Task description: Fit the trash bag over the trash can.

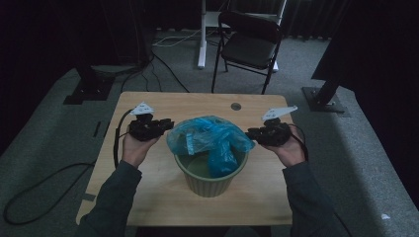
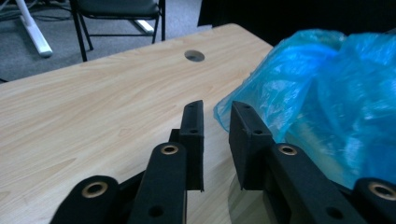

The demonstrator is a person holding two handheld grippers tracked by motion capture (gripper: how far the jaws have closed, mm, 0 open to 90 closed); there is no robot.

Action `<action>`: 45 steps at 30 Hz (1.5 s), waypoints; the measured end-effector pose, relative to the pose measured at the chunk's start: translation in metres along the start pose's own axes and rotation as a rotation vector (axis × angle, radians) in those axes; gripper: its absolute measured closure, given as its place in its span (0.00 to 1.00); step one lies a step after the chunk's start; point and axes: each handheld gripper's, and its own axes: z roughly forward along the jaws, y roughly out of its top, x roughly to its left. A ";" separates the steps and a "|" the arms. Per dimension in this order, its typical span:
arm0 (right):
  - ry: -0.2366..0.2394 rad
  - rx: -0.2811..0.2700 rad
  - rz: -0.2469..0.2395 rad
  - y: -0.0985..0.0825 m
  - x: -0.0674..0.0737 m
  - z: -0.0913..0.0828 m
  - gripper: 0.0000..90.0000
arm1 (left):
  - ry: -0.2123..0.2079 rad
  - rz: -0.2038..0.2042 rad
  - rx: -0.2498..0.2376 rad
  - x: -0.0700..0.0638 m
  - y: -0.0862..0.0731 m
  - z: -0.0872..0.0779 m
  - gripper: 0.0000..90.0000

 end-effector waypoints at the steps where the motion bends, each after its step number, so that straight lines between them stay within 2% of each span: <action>1: -0.001 -0.010 0.002 0.000 0.000 -0.003 0.82 | 0.000 0.000 -0.008 0.000 0.000 -0.003 0.82; 5: -0.009 -0.050 0.005 0.003 0.003 -0.012 0.79 | -0.002 0.002 -0.031 -0.003 0.001 -0.014 0.79; 11: 0.008 -0.084 -0.013 0.003 0.013 -0.023 0.77 | -0.029 0.016 -0.043 -0.011 -0.001 -0.028 0.75; 17: 0.043 -0.077 -0.020 -0.003 0.022 -0.026 0.75 | -0.063 0.029 -0.023 -0.020 -0.008 -0.032 0.72; 21: 0.058 -0.069 -0.025 -0.010 0.027 -0.025 0.75 | -0.088 0.007 -0.022 -0.020 -0.014 -0.034 0.71; 24: 0.066 -0.073 -0.023 -0.012 0.029 -0.025 0.76 | -0.091 0.010 -0.014 -0.021 -0.016 -0.035 0.71; 27: 0.089 -0.071 -0.014 -0.014 0.031 -0.027 0.76 | -0.115 0.007 -0.003 -0.024 -0.022 -0.036 0.71; 33: 0.113 -0.072 -0.004 -0.021 0.036 -0.032 0.75 | -0.138 0.005 0.009 -0.026 -0.032 -0.041 0.70; 42: 0.135 -0.073 0.013 -0.033 0.040 -0.033 0.74 | -0.179 0.057 0.038 -0.040 -0.039 -0.041 0.70; 45: 0.140 -0.087 0.024 -0.035 0.039 -0.032 0.75 | -0.180 0.053 0.029 -0.040 -0.039 -0.041 0.71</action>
